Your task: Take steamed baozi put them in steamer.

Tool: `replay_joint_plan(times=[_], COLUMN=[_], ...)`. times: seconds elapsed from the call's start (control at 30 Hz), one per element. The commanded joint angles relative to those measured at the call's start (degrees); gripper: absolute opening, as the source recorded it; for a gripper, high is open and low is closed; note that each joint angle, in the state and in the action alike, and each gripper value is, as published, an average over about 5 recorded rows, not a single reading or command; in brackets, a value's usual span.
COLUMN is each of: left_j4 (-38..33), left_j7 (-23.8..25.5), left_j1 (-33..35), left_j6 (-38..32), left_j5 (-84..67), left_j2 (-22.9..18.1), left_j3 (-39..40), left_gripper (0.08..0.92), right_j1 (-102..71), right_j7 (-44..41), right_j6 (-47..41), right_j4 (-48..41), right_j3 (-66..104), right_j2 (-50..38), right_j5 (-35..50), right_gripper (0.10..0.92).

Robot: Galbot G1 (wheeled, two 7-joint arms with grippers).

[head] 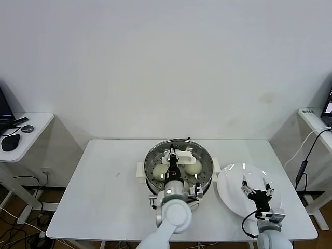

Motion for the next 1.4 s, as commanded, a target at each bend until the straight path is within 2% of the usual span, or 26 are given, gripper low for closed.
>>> replay_joint_plan(times=[0.03, 0.23, 0.33, 0.53, 0.73, 0.93, 1.0, 1.17, 1.3, 1.4], left_j4=[-0.8, -6.0, -9.3, -15.7, -23.9, -32.0, -33.8, -37.5, -38.2, -36.5], left_j7=[0.5, -0.1, -0.8, -1.1, 1.8, 2.2, 0.0, -6.2, -10.1, -12.8], left_j1=[0.5, 2.3, 3.9, 8.0, 12.2, 17.0, 18.5, 20.8, 23.9, 27.5], left_j6=[-0.1, -2.3, -3.9, -4.7, -4.6, -4.7, -5.7, -10.6, -19.2, -25.8], left_j5=[-3.4, -6.0, -8.3, -9.6, -10.2, -12.0, -16.5, -41.0, -61.7, -74.0], left_j2=[0.1, 0.9, 1.6, 3.2, 5.4, 7.8, 8.9, 10.5, 10.6, 9.7], left_j3=[-0.2, 0.1, 0.4, 1.7, 1.8, -1.2, -4.8, -19.7, -34.1, -41.5], left_gripper=[0.174, 0.174, 0.209, 0.377, 0.550, 0.739, 0.793, 0.820, 0.823, 0.823], right_j1=[-0.1, 0.1, 0.3, 0.7, 0.8, 0.2, -0.2, -1.6, -4.4, -6.8], right_j7=[0.1, 0.1, 0.1, 0.2, 0.4, -0.2, -1.3, -5.4, -5.7, -5.6], right_j6=[0.1, 0.1, 0.0, -0.3, -0.6, -3.1, -3.4, 2.7, 1.4, 0.0], right_j4=[0.1, 0.0, -0.3, -0.5, -0.6, 0.1, 0.4, 1.6, 5.1, 7.3], right_j3=[0.1, 0.0, -0.2, -0.5, -0.9, -1.3, -1.3, -0.5, -2.1, -2.8], right_j2=[0.0, 0.0, 0.0, 0.0, -0.2, -0.2, -0.4, -0.3, -0.7, -0.9], right_j5=[0.0, 0.0, 0.0, -0.1, -0.3, 0.3, 0.9, -3.4, -3.9, -3.5], right_gripper=[0.823, 0.823, 0.823, 0.823, 0.823, 0.823, 0.823, 0.823, 0.823, 0.823])
